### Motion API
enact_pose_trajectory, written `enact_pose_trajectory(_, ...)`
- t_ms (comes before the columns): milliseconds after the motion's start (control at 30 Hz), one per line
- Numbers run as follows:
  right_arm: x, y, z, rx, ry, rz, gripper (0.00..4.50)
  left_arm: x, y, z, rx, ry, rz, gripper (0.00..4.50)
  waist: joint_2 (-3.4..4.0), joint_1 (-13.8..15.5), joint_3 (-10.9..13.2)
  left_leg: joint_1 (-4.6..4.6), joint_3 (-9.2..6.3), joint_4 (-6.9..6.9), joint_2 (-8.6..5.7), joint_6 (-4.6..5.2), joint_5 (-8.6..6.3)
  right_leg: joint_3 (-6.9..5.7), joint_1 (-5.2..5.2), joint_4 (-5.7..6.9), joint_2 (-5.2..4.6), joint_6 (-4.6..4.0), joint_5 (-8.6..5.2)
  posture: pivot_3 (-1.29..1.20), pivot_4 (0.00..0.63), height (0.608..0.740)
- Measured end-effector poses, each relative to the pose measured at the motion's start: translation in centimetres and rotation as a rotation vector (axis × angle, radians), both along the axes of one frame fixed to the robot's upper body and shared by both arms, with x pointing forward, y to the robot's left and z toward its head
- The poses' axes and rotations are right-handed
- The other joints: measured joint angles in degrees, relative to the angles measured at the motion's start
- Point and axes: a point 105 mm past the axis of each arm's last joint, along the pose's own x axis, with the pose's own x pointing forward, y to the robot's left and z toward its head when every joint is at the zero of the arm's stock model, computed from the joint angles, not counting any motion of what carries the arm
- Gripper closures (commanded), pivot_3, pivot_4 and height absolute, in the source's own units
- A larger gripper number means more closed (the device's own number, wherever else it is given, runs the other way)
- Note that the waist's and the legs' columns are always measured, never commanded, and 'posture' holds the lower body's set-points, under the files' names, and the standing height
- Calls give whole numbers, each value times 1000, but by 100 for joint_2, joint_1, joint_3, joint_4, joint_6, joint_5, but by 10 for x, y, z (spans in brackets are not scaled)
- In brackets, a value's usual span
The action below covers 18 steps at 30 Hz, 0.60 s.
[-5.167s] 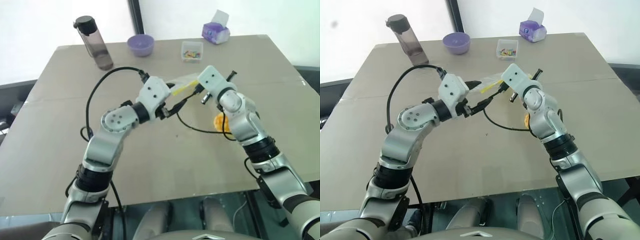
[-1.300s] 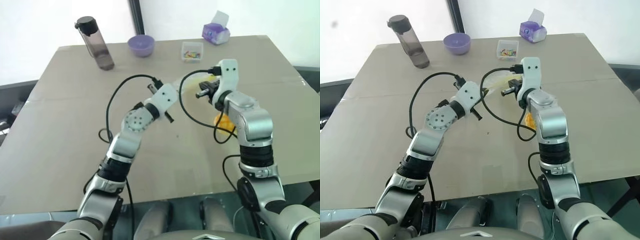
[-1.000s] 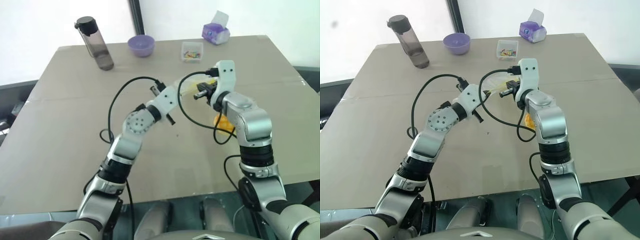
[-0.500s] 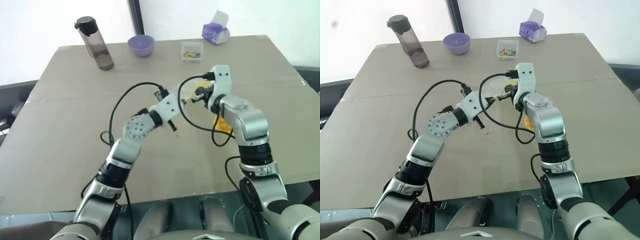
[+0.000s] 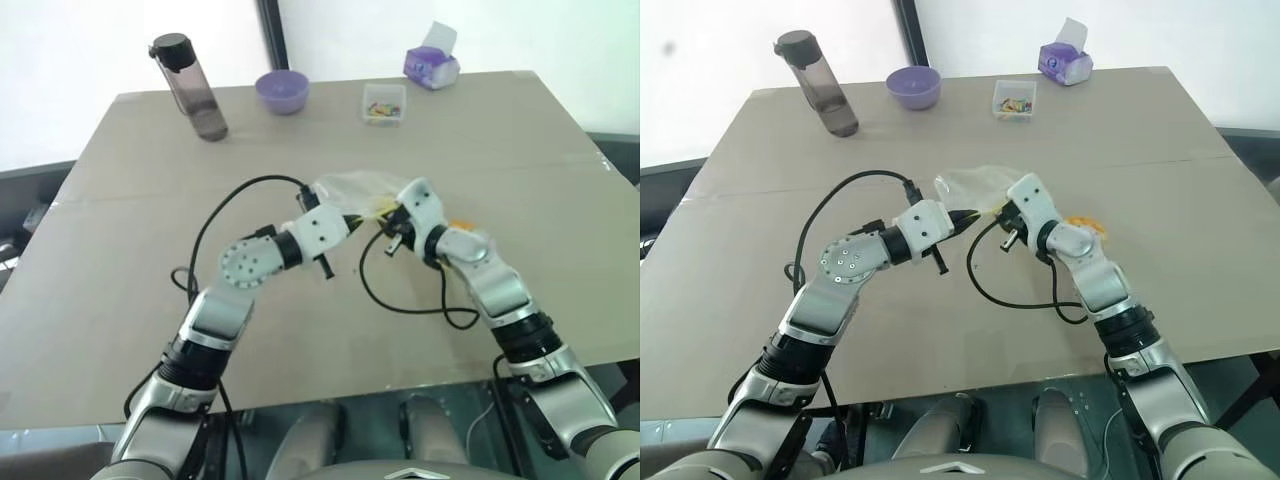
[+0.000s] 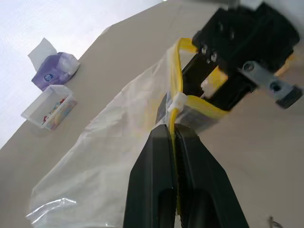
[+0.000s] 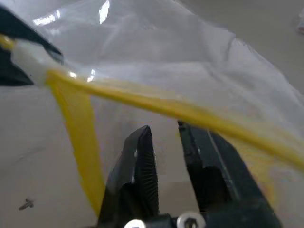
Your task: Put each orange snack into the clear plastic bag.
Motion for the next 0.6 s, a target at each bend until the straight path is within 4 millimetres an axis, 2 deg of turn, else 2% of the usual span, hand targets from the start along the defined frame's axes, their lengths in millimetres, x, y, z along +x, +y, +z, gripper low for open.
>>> enact_pose_trajectory(100,7,-5,-7,-91,-109,-15,822,-1,2,-2,1,7,-1,4500,0,5,0,0,0,1,0,0,0,0,1,0,1,0,0,0,150,740)
enact_pose_trajectory(167,12,-9,-8,-186,-202,-20,27,-1,3,-2,6,6,3,4500,0,4,0,0,1,1,0,0,0,0,0,0,1,0,0,0,150,740)
enact_pose_trajectory(267,18,-13,-1,-304,-361,-6,27,0,5,-2,12,5,9,4500,0,1,0,2,0,0,0,0,0,0,1,0,3,0,0,0,150,740)
enact_pose_trajectory(367,19,-15,-1,-339,-431,-8,27,0,7,-2,18,4,14,4500,0,2,0,2,1,-1,1,0,0,2,0,-1,4,0,0,0,150,740)
enact_pose_trajectory(533,15,-14,4,-297,-451,-4,27,4,11,-3,29,-7,64,4500,0,5,0,2,0,-1,1,0,0,2,2,-1,5,0,0,0,150,740)
enact_pose_trajectory(600,6,-13,4,-242,-412,14,27,8,12,-3,19,-4,100,4500,0,8,0,1,-1,-1,1,0,0,2,3,-3,5,0,0,0,150,740)
